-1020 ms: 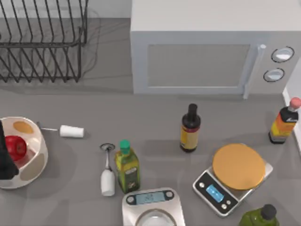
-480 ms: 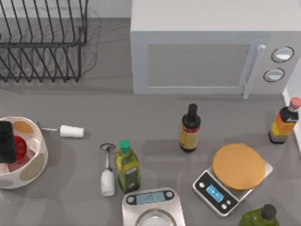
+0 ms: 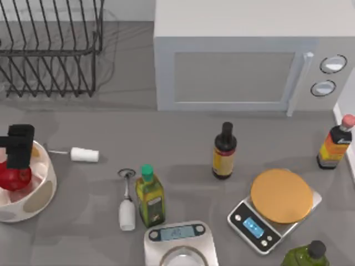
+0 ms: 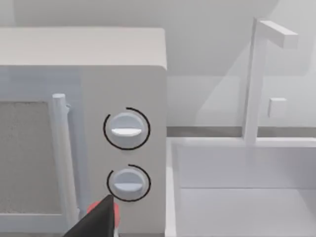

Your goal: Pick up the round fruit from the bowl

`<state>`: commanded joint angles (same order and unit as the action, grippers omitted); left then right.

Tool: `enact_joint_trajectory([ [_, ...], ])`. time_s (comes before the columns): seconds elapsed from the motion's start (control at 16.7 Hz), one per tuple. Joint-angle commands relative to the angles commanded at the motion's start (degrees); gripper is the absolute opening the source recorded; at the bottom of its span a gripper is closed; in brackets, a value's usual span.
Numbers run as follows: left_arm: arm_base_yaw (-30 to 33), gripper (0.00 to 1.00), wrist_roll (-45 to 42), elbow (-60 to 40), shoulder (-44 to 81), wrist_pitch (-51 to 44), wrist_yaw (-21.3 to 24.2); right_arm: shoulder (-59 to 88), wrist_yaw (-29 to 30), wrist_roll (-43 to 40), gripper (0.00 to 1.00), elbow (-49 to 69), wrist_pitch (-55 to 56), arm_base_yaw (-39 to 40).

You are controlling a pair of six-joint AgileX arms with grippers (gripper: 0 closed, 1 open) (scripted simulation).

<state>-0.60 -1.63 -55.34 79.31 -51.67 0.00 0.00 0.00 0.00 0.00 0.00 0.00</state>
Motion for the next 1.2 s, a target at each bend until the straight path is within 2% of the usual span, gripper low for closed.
enact_joint_trajectory([
  [0.3,-0.1,1.0,-0.28,-9.38,13.79,-8.76,0.0,0.0,0.0,0.0,1.0,0.0,0.0,0.0],
  [0.72,0.02,1.0,-0.29,-9.98,14.95,-9.3,0.0,0.0,0.0,0.0,1.0,0.0,0.0,0.0],
  [0.9,-0.04,1.0,-0.36,-7.28,16.72,-5.16,0.01,0.0,0.0,0.0,1.0,0.0,0.0,0.0],
  [1.2,-0.22,1.0,-0.55,0.08,22.2,8.79,0.02,0.0,0.0,0.0,1.0,0.0,0.0,0.0],
])
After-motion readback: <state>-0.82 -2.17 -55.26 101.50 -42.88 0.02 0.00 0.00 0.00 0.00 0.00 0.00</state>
